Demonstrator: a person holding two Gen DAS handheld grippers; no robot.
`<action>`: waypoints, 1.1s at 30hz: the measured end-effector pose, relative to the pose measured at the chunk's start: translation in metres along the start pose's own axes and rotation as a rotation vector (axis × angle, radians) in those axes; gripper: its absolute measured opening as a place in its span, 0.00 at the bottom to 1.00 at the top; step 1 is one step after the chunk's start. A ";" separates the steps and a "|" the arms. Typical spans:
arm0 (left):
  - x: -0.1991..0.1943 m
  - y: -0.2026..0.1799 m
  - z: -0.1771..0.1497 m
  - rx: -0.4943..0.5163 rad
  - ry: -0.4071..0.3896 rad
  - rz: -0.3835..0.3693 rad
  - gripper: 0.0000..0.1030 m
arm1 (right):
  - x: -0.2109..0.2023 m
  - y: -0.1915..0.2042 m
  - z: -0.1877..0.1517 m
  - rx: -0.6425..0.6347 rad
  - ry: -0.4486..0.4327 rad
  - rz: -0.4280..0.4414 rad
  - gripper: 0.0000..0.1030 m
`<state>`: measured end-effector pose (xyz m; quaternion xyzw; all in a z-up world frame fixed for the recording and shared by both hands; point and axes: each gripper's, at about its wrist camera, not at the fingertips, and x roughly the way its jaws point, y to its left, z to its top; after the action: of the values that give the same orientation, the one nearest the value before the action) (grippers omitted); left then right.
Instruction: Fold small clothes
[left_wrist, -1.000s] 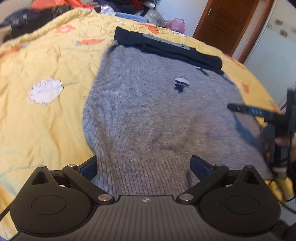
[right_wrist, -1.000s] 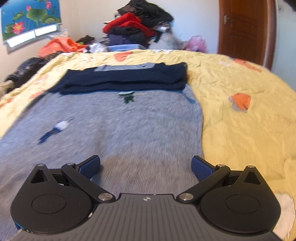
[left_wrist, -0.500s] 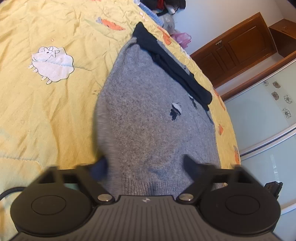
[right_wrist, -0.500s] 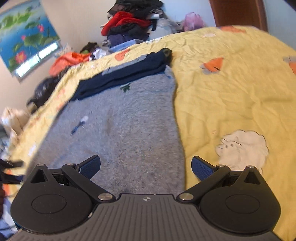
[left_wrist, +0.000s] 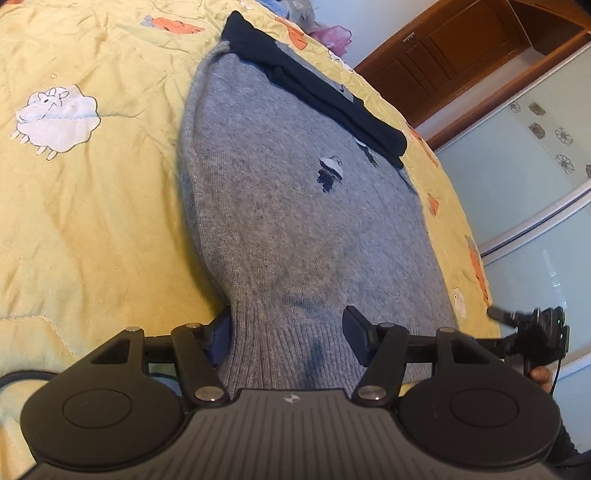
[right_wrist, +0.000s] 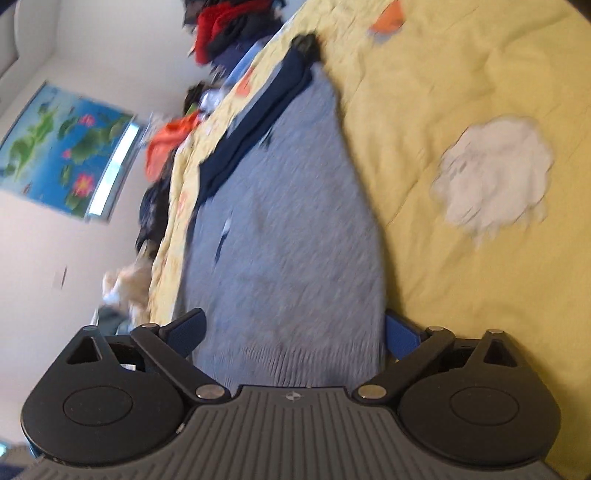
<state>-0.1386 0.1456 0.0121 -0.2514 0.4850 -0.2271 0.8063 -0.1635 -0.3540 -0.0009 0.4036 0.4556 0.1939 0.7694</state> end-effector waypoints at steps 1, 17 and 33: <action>-0.001 0.002 0.001 -0.011 0.000 -0.004 0.59 | 0.001 0.003 -0.004 -0.014 0.010 0.004 0.89; -0.006 0.018 0.004 -0.112 0.001 -0.058 0.60 | -0.003 -0.007 -0.009 0.007 0.026 -0.012 0.43; -0.018 0.010 0.015 -0.036 0.061 0.004 0.08 | -0.004 -0.003 -0.007 -0.020 0.000 -0.016 0.11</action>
<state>-0.1314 0.1668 0.0244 -0.2580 0.5137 -0.2240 0.7870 -0.1718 -0.3549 -0.0027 0.3921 0.4568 0.1922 0.7750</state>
